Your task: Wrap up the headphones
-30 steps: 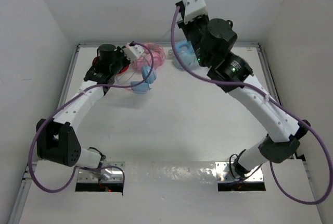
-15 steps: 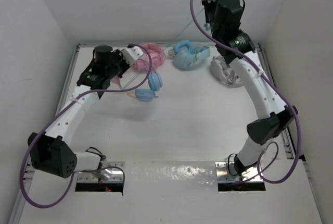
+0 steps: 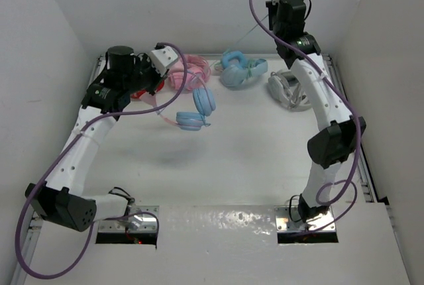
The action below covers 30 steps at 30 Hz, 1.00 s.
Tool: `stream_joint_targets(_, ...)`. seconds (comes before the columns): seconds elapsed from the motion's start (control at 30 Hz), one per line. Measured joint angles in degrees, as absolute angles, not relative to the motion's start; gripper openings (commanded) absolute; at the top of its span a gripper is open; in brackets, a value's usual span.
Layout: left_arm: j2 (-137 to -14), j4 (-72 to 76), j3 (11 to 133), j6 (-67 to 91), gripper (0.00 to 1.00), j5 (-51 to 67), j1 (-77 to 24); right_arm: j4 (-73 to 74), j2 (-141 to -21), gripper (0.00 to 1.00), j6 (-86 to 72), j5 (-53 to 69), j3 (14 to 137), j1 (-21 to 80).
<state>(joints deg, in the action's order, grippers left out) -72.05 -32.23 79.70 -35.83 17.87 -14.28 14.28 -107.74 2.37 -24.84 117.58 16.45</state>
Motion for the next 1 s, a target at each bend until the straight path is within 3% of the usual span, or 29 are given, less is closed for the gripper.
stream_joint_targets(0.53, -71.66, -42.06, 87.29, -31.00, 0.00, 28.82, -14.28, 13.98, -109.01, 0.00, 0.54, -20.05, 119.13, 15.94)
stream_joint_targets(0.77, -74.06, -42.59, 101.01, -19.00, 0.00, 38.70, -14.15, 1.74, -100.05, 0.00, -1.28, -15.66, 85.01, 19.79)
stream_joint_targets(1.0, -77.32, -33.69, 103.68, 0.60, 0.00, 51.86, -8.45, -18.22, -90.21, 0.00, -9.45, -7.05, 55.68, 28.01)
